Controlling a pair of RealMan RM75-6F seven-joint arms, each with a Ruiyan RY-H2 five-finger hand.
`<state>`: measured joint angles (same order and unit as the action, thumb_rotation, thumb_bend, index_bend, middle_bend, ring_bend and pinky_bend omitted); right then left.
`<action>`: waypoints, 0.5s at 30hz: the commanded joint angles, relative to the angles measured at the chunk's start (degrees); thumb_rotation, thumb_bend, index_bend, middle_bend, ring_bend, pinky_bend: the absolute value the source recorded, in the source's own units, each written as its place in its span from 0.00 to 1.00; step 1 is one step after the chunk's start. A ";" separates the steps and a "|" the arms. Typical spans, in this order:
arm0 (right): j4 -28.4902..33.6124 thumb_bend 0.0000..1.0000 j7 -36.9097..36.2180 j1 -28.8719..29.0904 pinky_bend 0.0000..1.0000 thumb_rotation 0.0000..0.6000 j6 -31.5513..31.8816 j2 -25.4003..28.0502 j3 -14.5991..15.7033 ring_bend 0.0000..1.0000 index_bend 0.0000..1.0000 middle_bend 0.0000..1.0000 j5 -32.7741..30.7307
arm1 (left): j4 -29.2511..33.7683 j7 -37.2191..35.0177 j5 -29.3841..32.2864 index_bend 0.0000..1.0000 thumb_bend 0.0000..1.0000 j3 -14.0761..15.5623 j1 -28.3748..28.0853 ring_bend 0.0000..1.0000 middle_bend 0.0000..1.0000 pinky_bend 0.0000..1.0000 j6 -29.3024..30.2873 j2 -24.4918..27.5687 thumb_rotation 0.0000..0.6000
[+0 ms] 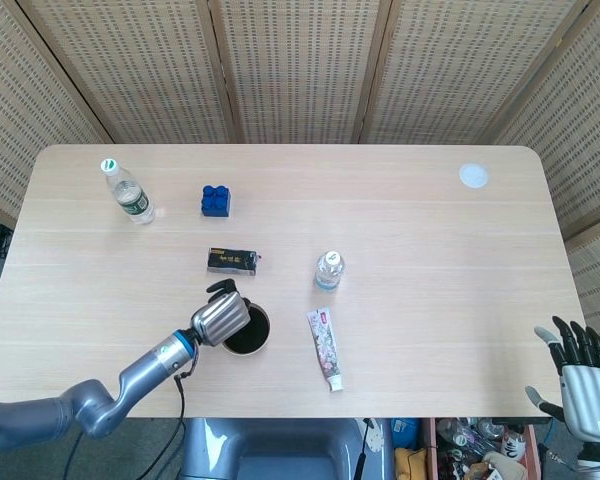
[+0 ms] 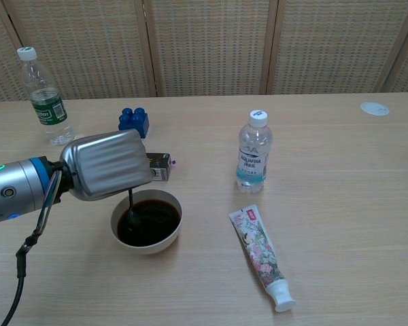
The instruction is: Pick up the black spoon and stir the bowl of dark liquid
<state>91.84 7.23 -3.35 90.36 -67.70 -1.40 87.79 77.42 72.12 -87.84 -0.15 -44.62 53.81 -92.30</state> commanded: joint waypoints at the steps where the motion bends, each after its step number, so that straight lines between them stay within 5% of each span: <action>1: 0.00 0.20 -0.04 0.00 0.01 1.00 0.07 0.00 0.00 0.01 0.23 0.14 0.08 | 0.71 0.87 0.72 0.64 0.56 -0.08 0.40 0.82 0.90 0.71 0.21 0.29 1.00; 9: 0.07 0.20 0.03 -0.09 0.01 1.00 0.31 0.04 0.00 0.01 0.23 0.14 0.21 | 2.10 2.53 1.74 0.55 0.33 -0.27 0.73 0.82 0.90 0.71 0.74 0.43 1.00; 15: 0.18 0.20 0.17 -0.09 0.01 1.00 0.41 0.08 0.00 0.01 0.23 0.14 0.34 | 2.34 2.56 1.99 0.53 0.28 -0.27 0.74 0.82 0.90 0.71 0.98 0.48 1.00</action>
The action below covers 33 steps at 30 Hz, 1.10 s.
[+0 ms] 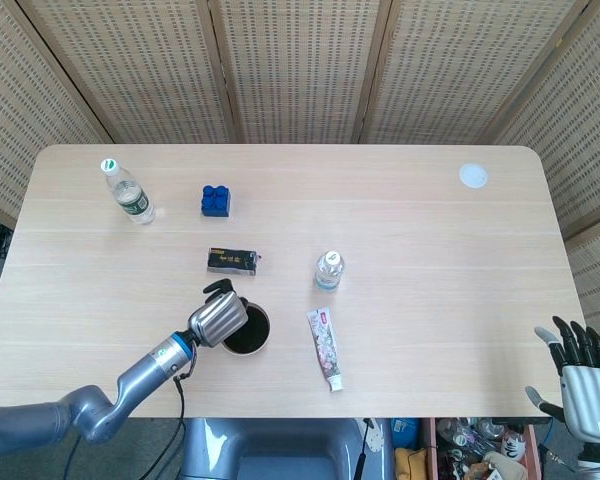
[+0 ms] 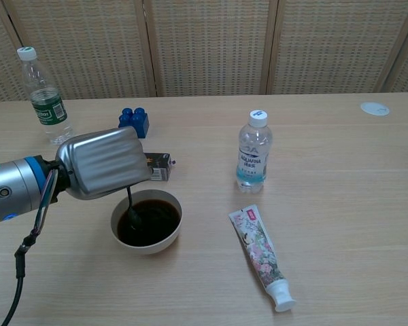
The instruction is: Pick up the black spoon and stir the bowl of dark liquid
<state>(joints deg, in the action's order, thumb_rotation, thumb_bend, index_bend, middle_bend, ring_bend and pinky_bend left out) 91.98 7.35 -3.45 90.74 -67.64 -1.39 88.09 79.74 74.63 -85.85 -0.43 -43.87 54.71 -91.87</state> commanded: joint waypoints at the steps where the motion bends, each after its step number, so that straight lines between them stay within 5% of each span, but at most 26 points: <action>1: 0.04 0.20 0.05 0.00 0.01 1.00 0.06 0.05 -0.04 0.01 0.23 0.14 0.03 | 0.10 0.03 0.08 0.52 0.27 0.02 0.03 0.82 0.90 0.71 0.16 0.13 1.00; 17: -0.03 0.20 -0.19 0.14 0.01 1.00 -0.04 0.17 -0.11 0.01 0.23 0.14 0.11 | 2.73 -0.72 1.42 0.45 0.21 -0.46 0.99 0.82 0.90 0.71 2.50 1.89 1.00; 25: -0.12 0.20 -0.44 0.49 0.01 1.00 -0.27 0.28 -0.27 0.01 0.23 0.14 0.33 | 11.63 -11.72 4.80 0.40 0.21 -3.08 6.83 0.81 0.86 0.71 11.62 8.55 1.00; 29: -0.06 0.20 -0.41 0.83 0.01 1.00 -0.51 0.29 -0.40 0.01 0.23 0.14 0.51 | 15.69 -19.18 5.27 0.32 0.21 -3.38 10.44 0.70 0.74 0.67 16.39 12.46 1.00; 33: 0.08 0.20 -0.34 1.23 0.01 1.00 -0.78 0.31 -0.50 0.01 0.23 0.14 0.78 | 19.25 -26.54 6.86 0.13 0.21 -3.11 14.50 0.52 0.50 0.63 20.29 15.70 1.00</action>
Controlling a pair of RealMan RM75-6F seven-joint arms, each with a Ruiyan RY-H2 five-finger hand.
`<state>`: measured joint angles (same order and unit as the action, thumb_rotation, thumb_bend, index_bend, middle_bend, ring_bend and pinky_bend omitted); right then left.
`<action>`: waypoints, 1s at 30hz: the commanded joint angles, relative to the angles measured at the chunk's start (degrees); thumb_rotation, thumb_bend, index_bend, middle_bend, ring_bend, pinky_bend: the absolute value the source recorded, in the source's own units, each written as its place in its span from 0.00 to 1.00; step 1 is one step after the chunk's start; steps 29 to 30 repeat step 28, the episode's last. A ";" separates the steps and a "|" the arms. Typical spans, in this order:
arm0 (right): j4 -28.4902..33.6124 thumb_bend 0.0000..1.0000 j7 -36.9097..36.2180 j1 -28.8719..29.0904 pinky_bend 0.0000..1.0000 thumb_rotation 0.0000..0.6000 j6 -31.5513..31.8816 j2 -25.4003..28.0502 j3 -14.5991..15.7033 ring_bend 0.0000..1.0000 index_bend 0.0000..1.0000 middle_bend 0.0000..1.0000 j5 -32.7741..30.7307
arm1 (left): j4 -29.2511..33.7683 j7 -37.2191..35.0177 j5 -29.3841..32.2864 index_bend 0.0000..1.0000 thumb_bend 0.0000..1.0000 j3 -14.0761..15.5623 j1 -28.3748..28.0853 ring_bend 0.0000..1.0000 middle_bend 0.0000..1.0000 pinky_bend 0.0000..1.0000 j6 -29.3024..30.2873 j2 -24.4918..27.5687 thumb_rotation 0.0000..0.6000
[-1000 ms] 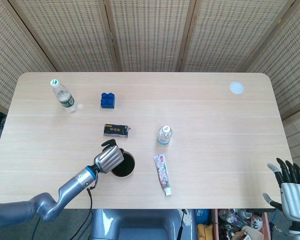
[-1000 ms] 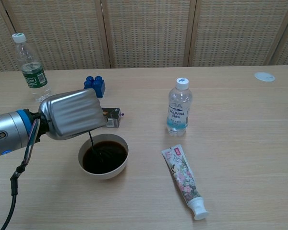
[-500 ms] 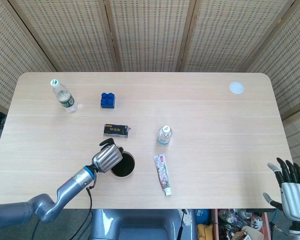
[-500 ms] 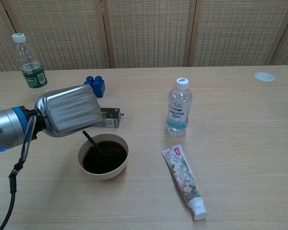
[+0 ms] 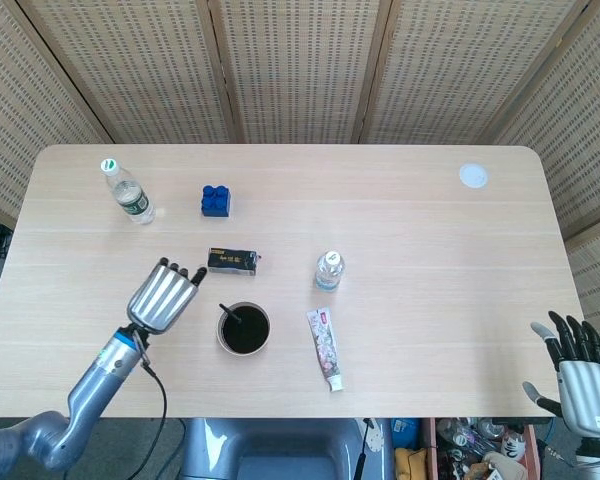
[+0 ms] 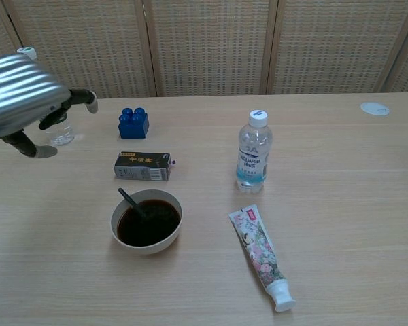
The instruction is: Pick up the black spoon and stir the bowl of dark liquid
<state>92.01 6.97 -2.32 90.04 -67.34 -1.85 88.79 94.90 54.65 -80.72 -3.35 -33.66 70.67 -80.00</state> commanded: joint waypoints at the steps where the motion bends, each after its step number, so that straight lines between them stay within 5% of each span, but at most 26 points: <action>1: 0.10 0.20 0.09 0.24 0.01 1.00 -0.16 0.03 -0.07 0.01 0.23 0.14 0.19 | 5.22 -8.84 2.78 0.09 0.21 0.02 5.47 0.47 0.45 0.62 4.84 4.92 1.00; 6: 0.26 0.20 0.18 0.77 0.01 1.00 -0.43 0.05 -0.14 0.01 0.23 0.14 0.71 | 9.32 -17.87 6.46 0.00 0.21 0.27 10.02 0.22 0.19 0.48 7.32 8.61 1.00; 10: 0.30 0.20 0.17 1.01 0.01 1.00 -0.43 0.01 -0.23 0.01 0.23 0.14 0.91 | 9.90 -25.18 4.97 0.00 0.21 1.59 13.64 0.11 0.08 0.35 10.24 10.46 1.00; 16: 0.30 0.20 0.20 1.42 0.01 1.00 -0.55 -0.27 -0.21 0.01 0.23 0.13 1.38 | 8.93 -34.48 0.18 0.00 0.21 5.50 18.55 0.00 0.00 0.02 13.32 11.87 1.00; 30: 0.84 0.20 0.89 1.88 0.00 1.00 -0.66 -0.72 0.16 0.00 0.22 0.12 2.35 | 5.67 -41.32 -3.99 0.00 0.16 9.82 26.93 0.00 0.00 0.00 19.82 12.03 1.00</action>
